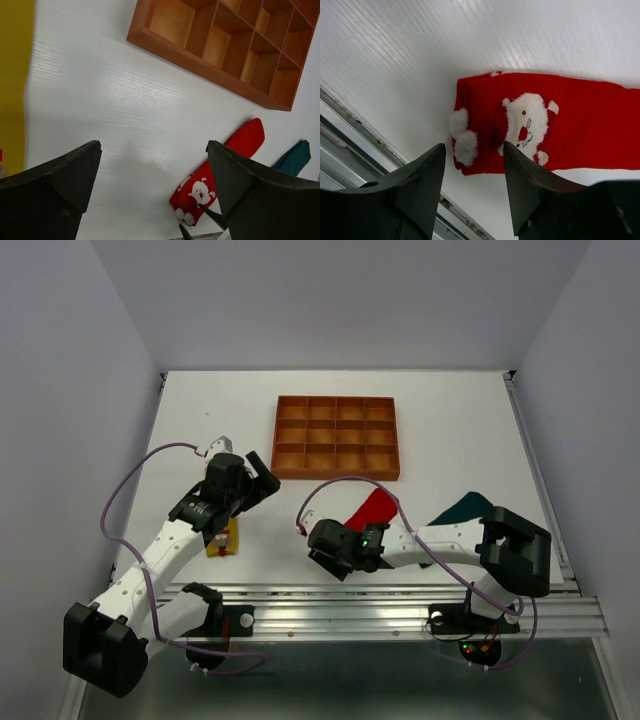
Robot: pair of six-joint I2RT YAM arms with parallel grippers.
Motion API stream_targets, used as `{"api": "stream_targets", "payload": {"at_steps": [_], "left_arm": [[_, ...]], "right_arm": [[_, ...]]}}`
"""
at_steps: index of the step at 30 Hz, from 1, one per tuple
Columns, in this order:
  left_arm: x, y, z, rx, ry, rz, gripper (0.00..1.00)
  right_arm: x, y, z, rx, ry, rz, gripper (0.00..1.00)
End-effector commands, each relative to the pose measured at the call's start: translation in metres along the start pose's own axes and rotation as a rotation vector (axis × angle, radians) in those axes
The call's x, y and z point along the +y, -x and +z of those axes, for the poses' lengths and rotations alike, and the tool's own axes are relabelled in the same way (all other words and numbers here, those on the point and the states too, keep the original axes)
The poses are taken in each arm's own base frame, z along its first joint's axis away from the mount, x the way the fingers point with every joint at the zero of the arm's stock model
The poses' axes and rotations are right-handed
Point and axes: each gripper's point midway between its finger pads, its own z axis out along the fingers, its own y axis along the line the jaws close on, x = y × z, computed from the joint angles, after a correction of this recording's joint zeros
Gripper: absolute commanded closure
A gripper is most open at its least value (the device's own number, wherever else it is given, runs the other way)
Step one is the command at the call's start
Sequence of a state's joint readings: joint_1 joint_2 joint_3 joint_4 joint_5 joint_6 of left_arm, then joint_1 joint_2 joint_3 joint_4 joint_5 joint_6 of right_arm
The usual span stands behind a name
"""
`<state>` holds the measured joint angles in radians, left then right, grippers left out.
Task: Roll the socks
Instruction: Pick up the sock at the center of the board.
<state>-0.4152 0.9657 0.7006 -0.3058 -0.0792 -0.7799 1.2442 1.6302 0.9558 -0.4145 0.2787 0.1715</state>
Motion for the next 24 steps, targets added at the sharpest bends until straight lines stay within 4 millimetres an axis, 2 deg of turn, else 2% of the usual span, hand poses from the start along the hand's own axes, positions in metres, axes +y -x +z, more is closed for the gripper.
{"api": "stream_targets", "payload": {"at_steps": [1,12,15,17,19,20,21,22,24], "left_arm": [[-0.004,0.003,0.0,-0.017,-0.02,-0.002,0.01],[-0.004,-0.003,0.002,0.009,-0.027,-0.002,0.01],[-0.004,-0.008,0.0,0.023,-0.039,-0.002,0.01],[-0.005,-0.012,-0.001,0.037,-0.054,-0.002,0.01],[-0.004,-0.024,-0.001,0.081,-0.078,-0.004,0.01],[-0.007,-0.026,-0.003,0.088,-0.094,-0.005,0.01],[-0.007,-0.034,-0.003,0.116,-0.109,-0.003,0.01],[-0.007,-0.039,-0.002,0.13,-0.117,-0.002,0.01],[-0.008,-0.055,-0.002,0.171,-0.13,0.003,0.01]], "right_arm": [[0.002,-0.002,0.003,-0.014,0.0,-0.004,0.48],[0.005,-0.017,0.012,0.024,0.007,0.01,0.71],[0.01,-0.016,0.012,0.005,0.035,0.025,0.79],[0.018,-0.01,0.008,-0.015,0.082,0.051,0.8],[0.025,-0.004,0.006,-0.032,0.151,0.109,0.86],[0.033,-0.003,0.005,-0.033,0.193,0.117,0.86],[0.03,-0.004,0.005,-0.033,0.219,0.151,0.86],[0.04,0.001,0.003,-0.041,0.298,0.182,0.86],[0.042,0.004,0.001,-0.042,0.377,0.221,0.87]]}}
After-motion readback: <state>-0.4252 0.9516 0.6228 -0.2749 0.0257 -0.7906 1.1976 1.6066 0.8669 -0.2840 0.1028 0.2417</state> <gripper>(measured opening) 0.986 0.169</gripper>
